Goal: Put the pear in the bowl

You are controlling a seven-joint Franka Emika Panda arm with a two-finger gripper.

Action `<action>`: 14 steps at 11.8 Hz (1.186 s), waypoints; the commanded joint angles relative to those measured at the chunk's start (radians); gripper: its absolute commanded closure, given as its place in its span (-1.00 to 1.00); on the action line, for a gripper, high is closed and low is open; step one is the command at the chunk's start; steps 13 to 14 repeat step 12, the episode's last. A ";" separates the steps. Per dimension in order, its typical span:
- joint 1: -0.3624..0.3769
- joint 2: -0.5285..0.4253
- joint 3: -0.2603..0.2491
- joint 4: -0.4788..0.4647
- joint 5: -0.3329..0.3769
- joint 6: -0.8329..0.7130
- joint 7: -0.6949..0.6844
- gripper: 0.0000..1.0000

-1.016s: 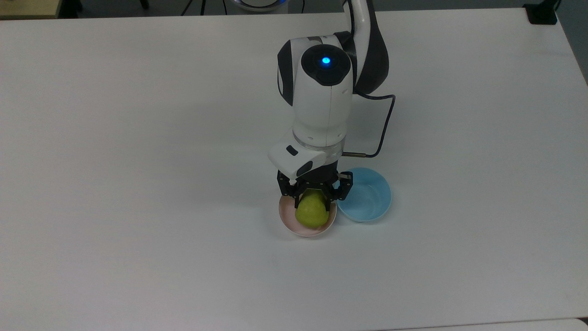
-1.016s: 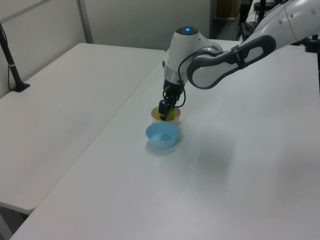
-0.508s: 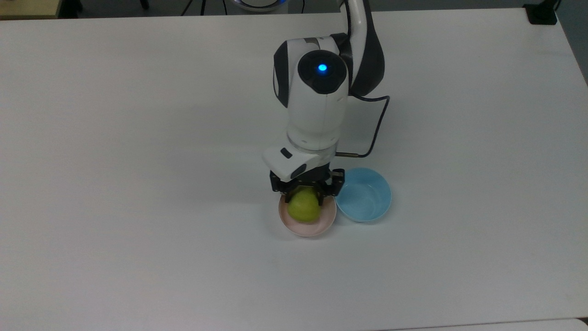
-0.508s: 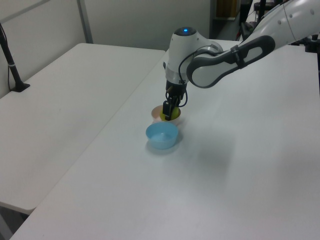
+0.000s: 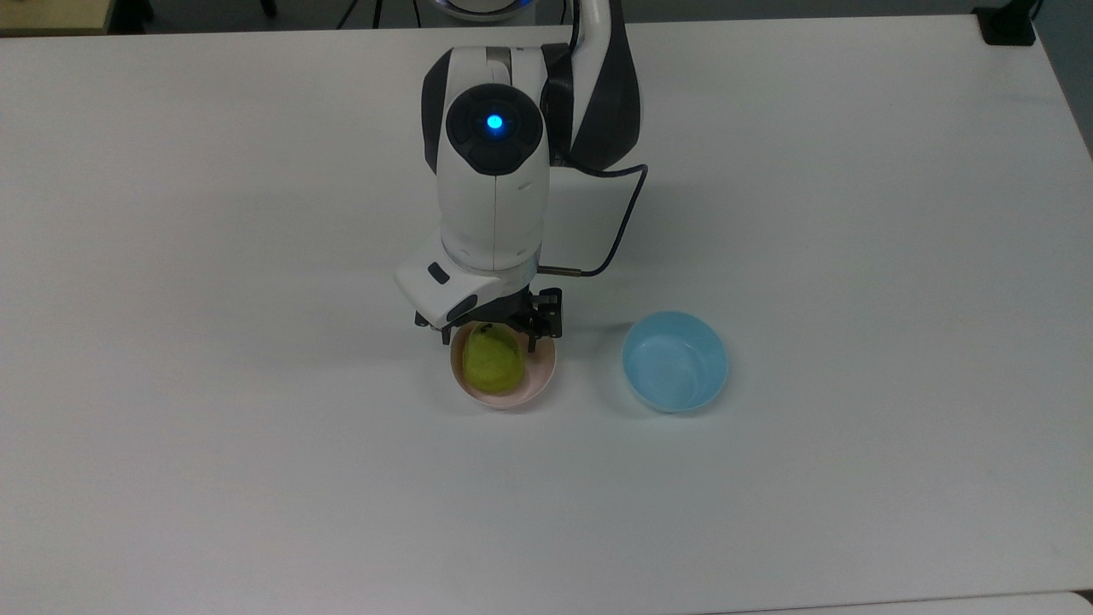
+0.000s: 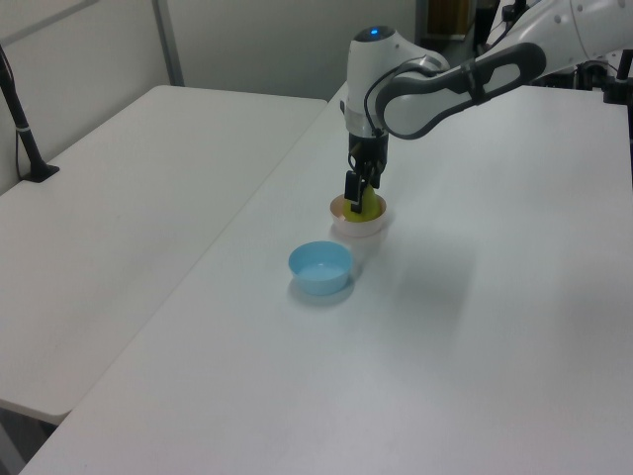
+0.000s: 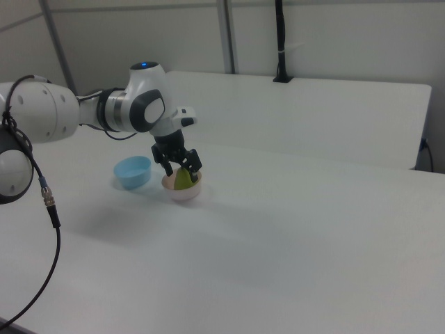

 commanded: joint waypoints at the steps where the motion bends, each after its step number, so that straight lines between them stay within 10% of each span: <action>1: 0.011 -0.107 -0.002 -0.051 -0.001 -0.032 -0.007 -1.00; 8: -0.044 -0.364 -0.031 -0.042 -0.039 -0.509 -0.038 -1.00; 14: -0.074 -0.395 -0.035 -0.044 -0.037 -0.523 -0.047 -1.00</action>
